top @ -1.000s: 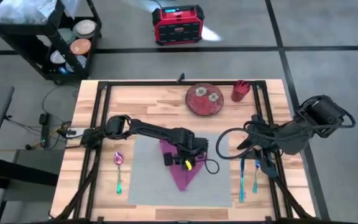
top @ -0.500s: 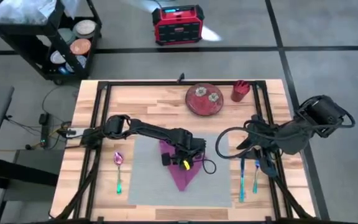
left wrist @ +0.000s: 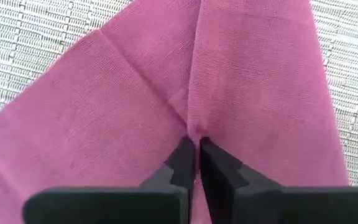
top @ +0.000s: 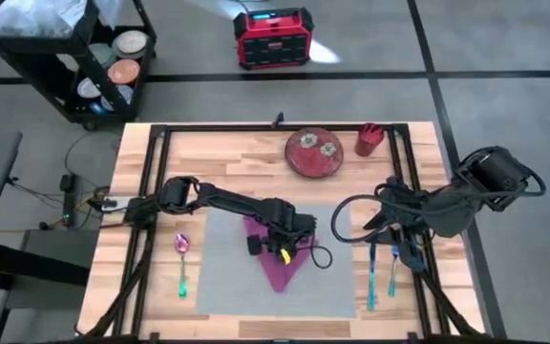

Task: Set table place
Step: Fold the violet table napkin on the gray table mat

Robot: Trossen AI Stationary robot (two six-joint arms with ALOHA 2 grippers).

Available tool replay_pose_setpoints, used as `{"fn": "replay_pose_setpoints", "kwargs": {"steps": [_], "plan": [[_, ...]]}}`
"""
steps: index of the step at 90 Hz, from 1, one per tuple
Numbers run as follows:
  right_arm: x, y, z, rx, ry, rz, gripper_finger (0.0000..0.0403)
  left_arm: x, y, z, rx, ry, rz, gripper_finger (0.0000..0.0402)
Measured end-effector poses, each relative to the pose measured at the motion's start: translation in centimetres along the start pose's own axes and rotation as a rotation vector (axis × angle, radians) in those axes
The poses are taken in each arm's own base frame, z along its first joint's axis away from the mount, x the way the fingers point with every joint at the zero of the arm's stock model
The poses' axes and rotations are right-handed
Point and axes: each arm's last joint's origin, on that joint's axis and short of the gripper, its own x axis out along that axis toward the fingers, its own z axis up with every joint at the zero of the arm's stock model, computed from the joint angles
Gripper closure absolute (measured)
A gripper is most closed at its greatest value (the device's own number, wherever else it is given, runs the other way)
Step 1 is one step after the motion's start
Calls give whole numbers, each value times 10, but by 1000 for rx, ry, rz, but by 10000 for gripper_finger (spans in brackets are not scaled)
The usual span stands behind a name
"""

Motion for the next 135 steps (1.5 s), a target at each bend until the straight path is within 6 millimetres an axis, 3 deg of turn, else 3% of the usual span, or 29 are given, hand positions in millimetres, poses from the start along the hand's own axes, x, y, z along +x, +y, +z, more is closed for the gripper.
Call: {"fn": "replay_pose_setpoints", "kwargs": {"steps": [16,35,45,79,95,103,111,127,135], "plan": [[0,0,0,1,-1,0,288,-19,8,3,-93,173,103,401],[0,0,0,1,-3,-3,288,-75,15,11,-209,174,172,401],[0,0,0,1,-4,-4,288,-95,22,6,-256,151,215,401],[3,2,1,6,-7,-8,288,-153,35,-30,-356,308,425,402],[7,3,1,22,-1,-15,288,-187,6,-46,-619,375,390,402],[9,4,1,21,1,-18,288,-203,-13,-47,-758,390,363,402],[9,4,2,24,0,-19,288,-222,-26,-41,-868,339,444,402],[9,1,4,32,-9,-30,288,-273,-66,-21,-831,325,619,402],[9,1,4,32,-15,-43,288,-286,-72,-18,-807,321,702,402]]}}
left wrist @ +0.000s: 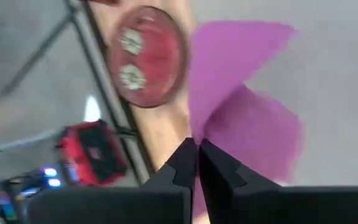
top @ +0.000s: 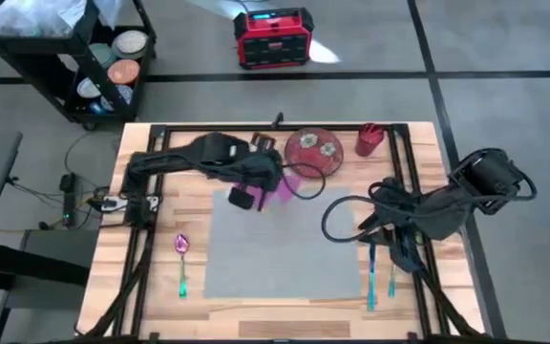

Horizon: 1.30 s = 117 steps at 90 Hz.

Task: Set table place
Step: Fold the violet table napkin on the gray table mat

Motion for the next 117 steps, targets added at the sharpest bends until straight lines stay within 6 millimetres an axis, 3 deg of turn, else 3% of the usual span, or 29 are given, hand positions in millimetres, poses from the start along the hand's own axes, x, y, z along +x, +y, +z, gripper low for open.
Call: {"fn": "replay_pose_setpoints", "kwargs": {"steps": [9,18,45,63,71,78,92,104,117], "plan": [[0,0,0,0,-3,-1,288,-7,7,-7,-52,-16,31,402],[0,0,0,0,-13,-11,288,-1,13,-15,-49,36,19,402],[-2,6,0,-1,-38,21,288,73,46,-44,-55,260,-48,401],[-4,12,-6,24,-27,49,288,105,49,-68,-20,409,-98,401],[-6,15,-9,34,-18,64,288,109,32,-61,-25,397,-174,402],[-7,18,-12,26,-12,74,288,116,7,-42,-20,345,-219,401],[-9,21,-15,12,-3,89,288,125,-60,0,-50,200,-318,401],[-9,21,-16,10,-1,88,288,123,-116,23,-122,138,-391,401],[-10,23,-17,-7,3,95,288,115,-144,32,-191,130,-374,401]]}}
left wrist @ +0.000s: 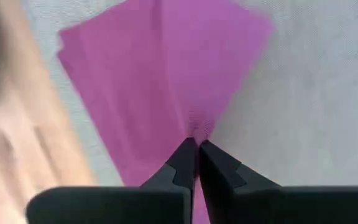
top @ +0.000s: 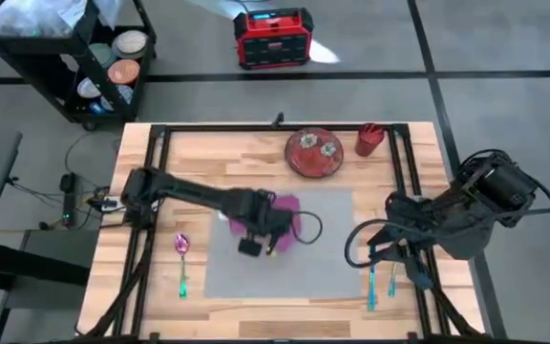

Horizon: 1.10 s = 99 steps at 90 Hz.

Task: Set table place
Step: Fold the violet table napkin on the gray table mat

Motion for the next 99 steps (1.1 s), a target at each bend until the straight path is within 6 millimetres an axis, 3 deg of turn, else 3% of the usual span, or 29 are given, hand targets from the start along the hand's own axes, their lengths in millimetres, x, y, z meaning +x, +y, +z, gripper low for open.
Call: {"fn": "replay_pose_setpoints", "kwargs": {"steps": [34,45,62,79,99], "plan": [[0,1,-1,34,35,32,288,9,14,3,-189,-53,-20,401],[-1,3,-3,29,39,38,288,28,28,-1,-258,-67,-55,401],[-1,3,-3,29,37,36,288,58,54,-28,-513,86,-69,401],[-1,1,-4,18,49,21,288,60,66,-54,-591,307,-59,401],[-1,1,-3,14,37,21,288,60,70,-43,-512,162,-65,401]]}}
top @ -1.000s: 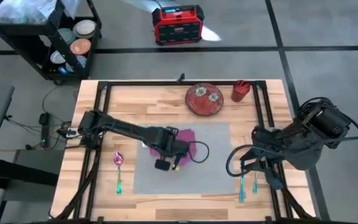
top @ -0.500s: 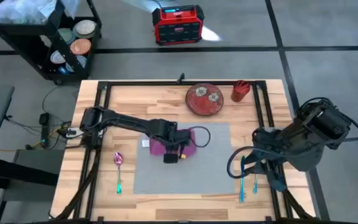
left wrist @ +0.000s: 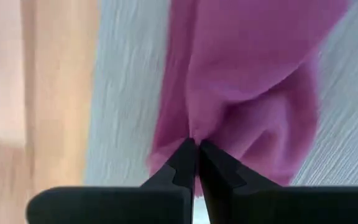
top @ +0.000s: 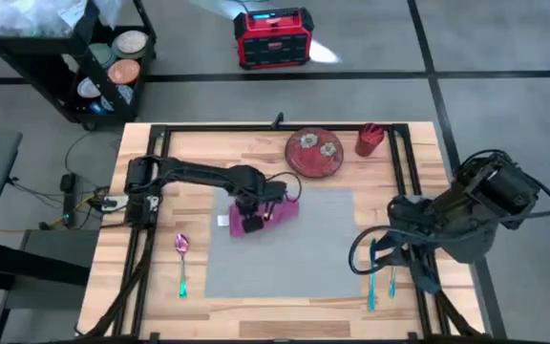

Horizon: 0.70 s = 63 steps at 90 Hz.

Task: Set table place
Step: Fold the violet table napkin on the gray table mat

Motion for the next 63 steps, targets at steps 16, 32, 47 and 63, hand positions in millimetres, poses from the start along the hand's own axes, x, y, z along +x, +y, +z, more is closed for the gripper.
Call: {"fn": "replay_pose_setpoints", "kwargs": {"steps": [16,32,47,63], "plan": [[0,2,1,7,-6,21,288,-3,-8,8,50,-89,-18,401],[-1,5,-1,1,-2,48,288,-8,-2,8,72,-72,-12,395],[-1,5,-1,-3,1,41,288,-9,0,9,110,-76,-12,348],[0,0,-5,-53,37,-6,288,-9,-4,7,85,-53,-81,278]]}}
